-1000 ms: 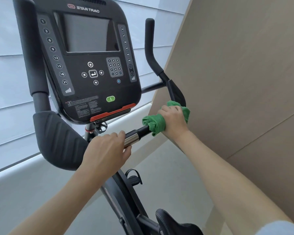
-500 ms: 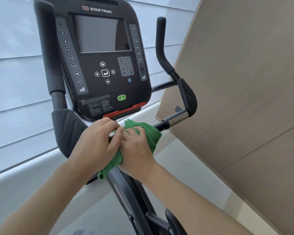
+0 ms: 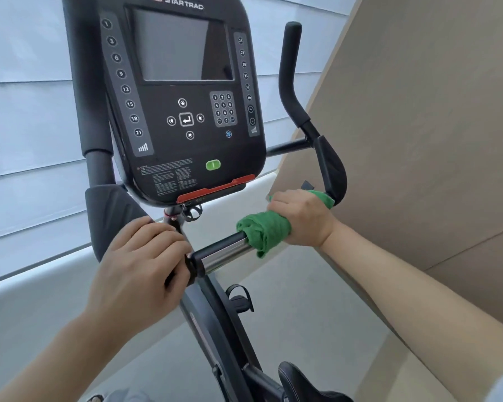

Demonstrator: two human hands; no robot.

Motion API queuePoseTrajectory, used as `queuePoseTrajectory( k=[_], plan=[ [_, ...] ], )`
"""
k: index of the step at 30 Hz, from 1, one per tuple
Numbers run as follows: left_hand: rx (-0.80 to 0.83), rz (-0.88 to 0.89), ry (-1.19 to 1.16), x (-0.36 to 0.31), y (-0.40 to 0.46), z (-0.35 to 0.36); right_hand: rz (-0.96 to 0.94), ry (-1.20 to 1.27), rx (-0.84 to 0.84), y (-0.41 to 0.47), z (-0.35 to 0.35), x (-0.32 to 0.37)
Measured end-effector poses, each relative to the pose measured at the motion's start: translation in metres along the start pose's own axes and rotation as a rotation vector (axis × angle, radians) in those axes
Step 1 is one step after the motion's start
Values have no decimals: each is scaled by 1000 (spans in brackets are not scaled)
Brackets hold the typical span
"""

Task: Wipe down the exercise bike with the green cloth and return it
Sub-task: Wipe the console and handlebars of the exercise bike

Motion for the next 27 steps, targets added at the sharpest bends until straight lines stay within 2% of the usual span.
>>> queuePoseTrajectory(
  k=[6,9,13,16,22,25,27],
  plan=[
    [98,50,-61,5,-15,-2,254,-42,51,-14,-13,-60],
    [77,49,-55,7,-16,-4,319,-93,73,-14,-15,-58],
    [-58,7,-11,-1,-13,-5,310,-103,62,-15,-3,5],
    [-155,-57,-48,3,-15,-9,263,-7,55,-10,5,69],
    [-253,-77,-154,4,-16,-15,168,40,-62,-4,6,162],
    [-298,-110,-210,8,-21,-17,176,93,-140,-2,6,173],
    [-286,-127,-207,8,-21,-16,119,96,-115,-2,1,164]
  ],
)
Point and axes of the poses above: each hand's wrist, its own y-axis towards the middle knuckle, its own z-axis out of the palm, x = y × z, the point moved 7 cm from there along y, towards the middle knuckle, and after that the axes turned 10 degrees about z, right-handed, at the moved point
